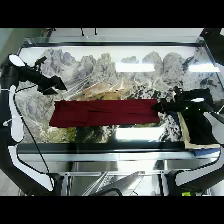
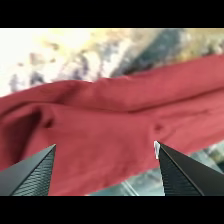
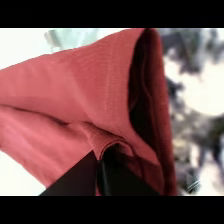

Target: Fold the shirts.

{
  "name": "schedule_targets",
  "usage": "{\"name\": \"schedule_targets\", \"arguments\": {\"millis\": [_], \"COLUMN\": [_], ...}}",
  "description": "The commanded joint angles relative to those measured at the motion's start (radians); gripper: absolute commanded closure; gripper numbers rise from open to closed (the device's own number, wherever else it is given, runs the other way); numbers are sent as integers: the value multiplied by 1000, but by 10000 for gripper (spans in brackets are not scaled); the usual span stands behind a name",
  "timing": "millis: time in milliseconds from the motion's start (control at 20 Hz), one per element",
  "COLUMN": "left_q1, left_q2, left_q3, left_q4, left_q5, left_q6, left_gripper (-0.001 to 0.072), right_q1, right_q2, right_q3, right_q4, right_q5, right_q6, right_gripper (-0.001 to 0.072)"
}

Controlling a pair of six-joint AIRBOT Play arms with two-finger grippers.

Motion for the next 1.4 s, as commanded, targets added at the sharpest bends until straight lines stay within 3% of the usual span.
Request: {"name": "schedule_targets", "arguments": {"millis": [0,250,300,350,400,450,500,700,850,900,950,1000,1200,1350], "left_q1": [-69,-197,-228,-259,-288,-314,-339,-415,-463,-479,-496,-513,-566,-591], "left_q2": [-2,-5,-7,-11,-19,-30,-41,-90,-126,-138,-151,-166,-218,-269], "left_q3": [9,9,8,5,6,6,7,7,7,7,7,7,7,11], "left_q4": [0,0,2,2,2,3,1,2,0,0,0,0,1,-9], "left_q5": [-13,27,42,61,75,85,90,98,105,113,122,133,179,212], "left_q6": [-5,-9,-9,-9,-9,-8,2,4,3,3,3,3,3,3], "left_gripper": [16,17,17,17,61,404,676,695,695,695,695,695,695,695], "right_q1": [-24,-92,-92,-89,-85,-75,-60,14,51,57,57,56,55,55], "right_q2": [19,127,127,115,93,70,46,-27,-43,-43,-43,-42,34,153], "right_q3": [29,73,72,72,72,72,72,72,72,73,75,77,137,237], "right_q4": [0,-195,-250,-291,-294,-290,-291,-284,-197,-177,-167,-151,-60,-42], "right_q5": [113,58,39,37,45,48,47,33,14,1,-2,6,175,326], "right_q6": [-10,-3,16,50,61,61,61,55,8,3,-5,-23,-18,82], "right_gripper": [321,297,163,109,109,109,109,109,118,224,486,685,697,697]}}
